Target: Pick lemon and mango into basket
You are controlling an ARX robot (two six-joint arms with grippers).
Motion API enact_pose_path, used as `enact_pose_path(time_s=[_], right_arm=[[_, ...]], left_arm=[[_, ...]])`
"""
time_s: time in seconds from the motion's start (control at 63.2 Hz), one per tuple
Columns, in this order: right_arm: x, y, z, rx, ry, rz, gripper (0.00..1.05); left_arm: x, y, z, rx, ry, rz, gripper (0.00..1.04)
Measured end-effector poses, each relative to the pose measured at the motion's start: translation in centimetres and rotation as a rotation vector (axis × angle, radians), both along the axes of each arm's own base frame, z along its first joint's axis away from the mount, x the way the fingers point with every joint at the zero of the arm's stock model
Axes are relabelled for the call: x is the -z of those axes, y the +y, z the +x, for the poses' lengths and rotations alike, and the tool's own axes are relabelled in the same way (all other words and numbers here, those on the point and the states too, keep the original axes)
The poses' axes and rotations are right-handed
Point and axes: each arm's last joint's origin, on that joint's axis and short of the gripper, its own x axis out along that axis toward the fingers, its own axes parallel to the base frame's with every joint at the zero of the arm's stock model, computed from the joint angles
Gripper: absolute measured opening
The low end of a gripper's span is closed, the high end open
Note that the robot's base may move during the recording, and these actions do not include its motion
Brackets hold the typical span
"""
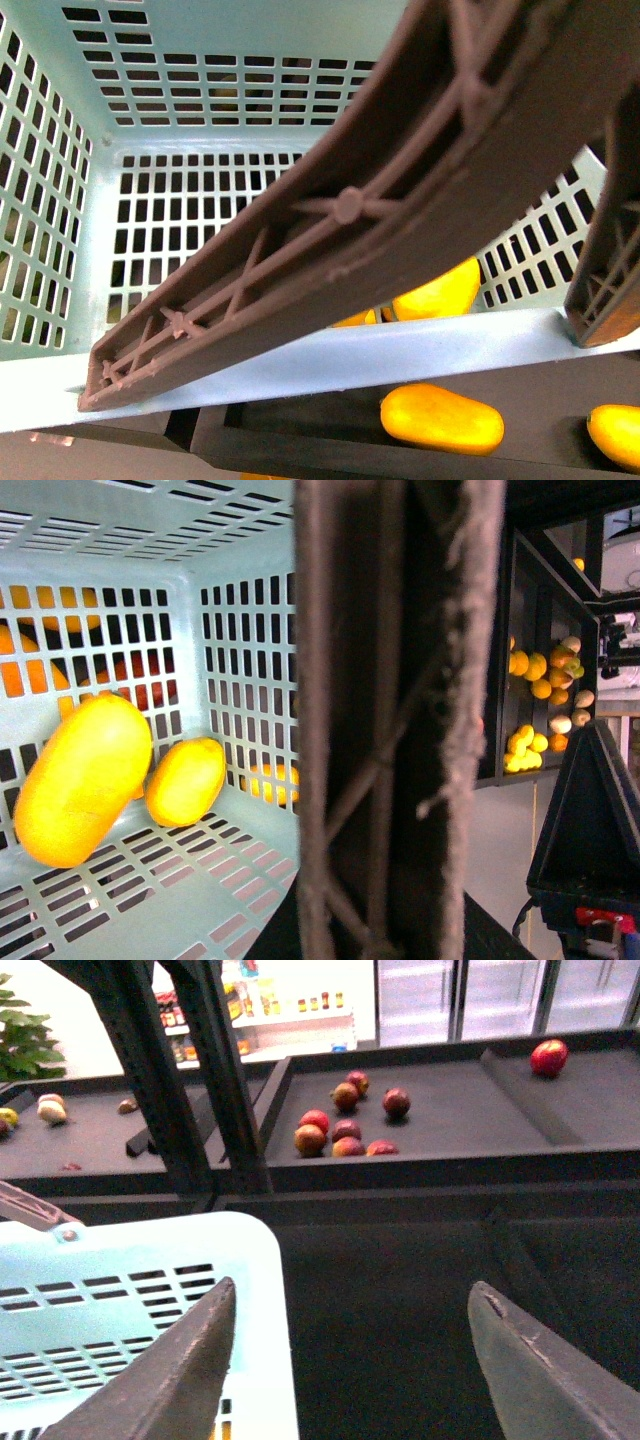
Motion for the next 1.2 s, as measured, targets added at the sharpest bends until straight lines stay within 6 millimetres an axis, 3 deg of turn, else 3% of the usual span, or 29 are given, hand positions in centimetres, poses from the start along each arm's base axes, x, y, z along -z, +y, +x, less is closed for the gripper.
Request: enact_pose_path(time_s=[0.206,0.348,0.617,1.203], right_arm=[[2.2,-1.3,-1.7,0.003,0.002,-0.05,0.32],[3.8,-2.2,-3.2,0.005,0.003,-0.065,0.03],[5.7,-3.9,-5.1,0.014,0.001,-0.069,0.02],[7.1,-3.9,-7.4,0.011,-0.027,-0.069,0.02]], left_arm=[[0.0,0.0,0.0,-0.002,-0.004,0.003,0.05],[0.0,0.0,0.0,-0.003,-0.003,0.003,0.05],[0.0,0.0,0.0,-0.002,-0.003,0.002,0.05],[0.0,0.0,0.0,-0.003,-0.004,0.003,0.05]])
